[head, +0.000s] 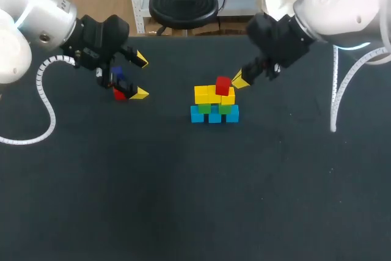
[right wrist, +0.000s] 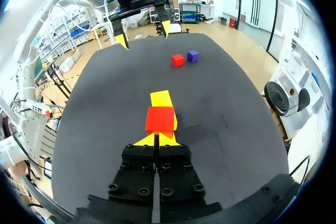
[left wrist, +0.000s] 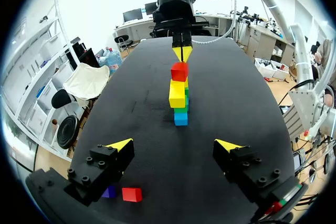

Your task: Place the blue cubes, place green cubes on the blue cubes, place the yellow cubes on the green cubes, then place the red cubes on the yellow cubes, and place purple cube on the red cubes.

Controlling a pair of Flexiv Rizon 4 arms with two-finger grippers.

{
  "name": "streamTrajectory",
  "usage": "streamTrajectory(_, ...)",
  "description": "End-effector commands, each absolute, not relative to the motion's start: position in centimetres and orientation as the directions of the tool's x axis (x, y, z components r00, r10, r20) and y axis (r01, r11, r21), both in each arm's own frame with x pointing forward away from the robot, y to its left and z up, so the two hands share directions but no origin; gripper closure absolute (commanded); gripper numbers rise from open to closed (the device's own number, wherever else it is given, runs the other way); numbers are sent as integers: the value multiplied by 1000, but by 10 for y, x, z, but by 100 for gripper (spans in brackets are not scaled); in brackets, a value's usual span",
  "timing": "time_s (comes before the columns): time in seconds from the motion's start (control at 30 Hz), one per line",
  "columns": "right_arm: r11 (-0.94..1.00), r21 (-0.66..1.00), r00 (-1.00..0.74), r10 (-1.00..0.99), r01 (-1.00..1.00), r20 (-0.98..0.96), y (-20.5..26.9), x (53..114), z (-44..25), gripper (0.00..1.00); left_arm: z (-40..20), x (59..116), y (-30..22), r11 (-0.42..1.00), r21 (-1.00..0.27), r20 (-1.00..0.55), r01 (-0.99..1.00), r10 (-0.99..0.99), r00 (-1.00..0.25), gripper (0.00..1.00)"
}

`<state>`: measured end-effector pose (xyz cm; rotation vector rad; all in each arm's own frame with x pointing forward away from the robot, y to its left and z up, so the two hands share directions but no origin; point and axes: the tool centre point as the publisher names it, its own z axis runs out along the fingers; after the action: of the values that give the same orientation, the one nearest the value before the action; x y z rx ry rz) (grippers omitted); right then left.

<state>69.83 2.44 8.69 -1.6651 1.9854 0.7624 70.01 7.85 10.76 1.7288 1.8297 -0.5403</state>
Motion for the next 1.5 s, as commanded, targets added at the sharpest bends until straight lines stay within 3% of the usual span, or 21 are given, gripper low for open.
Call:
streamTrajectory(0.03, 115, 137, -177, -745, -984, -643, 28, 705, 85, 100, 107, 700, 79, 87, 87, -641, 992, 768, -12, 0)
streamTrajectory(1.5, 111, 150, -182, -751, -982, -635, 27, 714, 83, 100, 107, 700, 79, 87, 87, -641, 992, 768, -12, 0)
